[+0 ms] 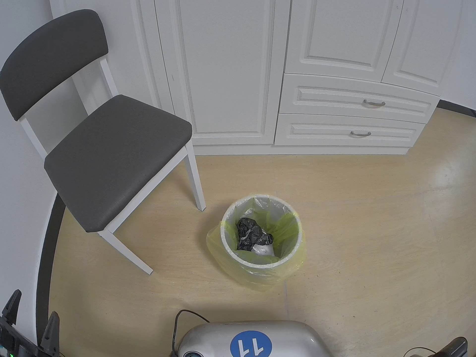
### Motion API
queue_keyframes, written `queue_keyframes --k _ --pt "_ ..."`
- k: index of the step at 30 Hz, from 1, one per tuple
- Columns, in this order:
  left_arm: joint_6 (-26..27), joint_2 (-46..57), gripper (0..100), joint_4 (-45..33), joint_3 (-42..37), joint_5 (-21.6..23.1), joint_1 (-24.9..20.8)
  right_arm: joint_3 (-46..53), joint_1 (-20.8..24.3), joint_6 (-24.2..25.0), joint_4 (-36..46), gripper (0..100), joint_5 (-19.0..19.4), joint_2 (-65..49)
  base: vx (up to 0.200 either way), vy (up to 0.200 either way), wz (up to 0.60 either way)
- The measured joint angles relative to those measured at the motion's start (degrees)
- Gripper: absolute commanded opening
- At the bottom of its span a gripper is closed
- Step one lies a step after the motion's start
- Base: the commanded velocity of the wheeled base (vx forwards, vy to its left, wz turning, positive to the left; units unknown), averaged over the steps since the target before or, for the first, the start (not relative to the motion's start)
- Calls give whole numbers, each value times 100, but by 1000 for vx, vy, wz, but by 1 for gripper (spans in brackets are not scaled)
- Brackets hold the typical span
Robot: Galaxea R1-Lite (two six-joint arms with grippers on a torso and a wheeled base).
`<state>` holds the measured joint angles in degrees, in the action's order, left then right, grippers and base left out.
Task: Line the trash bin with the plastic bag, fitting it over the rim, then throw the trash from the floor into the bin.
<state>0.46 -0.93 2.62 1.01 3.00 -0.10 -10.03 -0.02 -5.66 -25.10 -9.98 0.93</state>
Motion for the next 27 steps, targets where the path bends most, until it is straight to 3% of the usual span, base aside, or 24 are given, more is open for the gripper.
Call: queue_keyframes --k 14,27 --pt "-2 0 100 -300 0 -108 0 861 -9 -96 -60 100 0 0 0 0 0" --pt "0 0 100 -305 0 -106 0 902 -7 -15 1153 100 -60 1 0 0 0"
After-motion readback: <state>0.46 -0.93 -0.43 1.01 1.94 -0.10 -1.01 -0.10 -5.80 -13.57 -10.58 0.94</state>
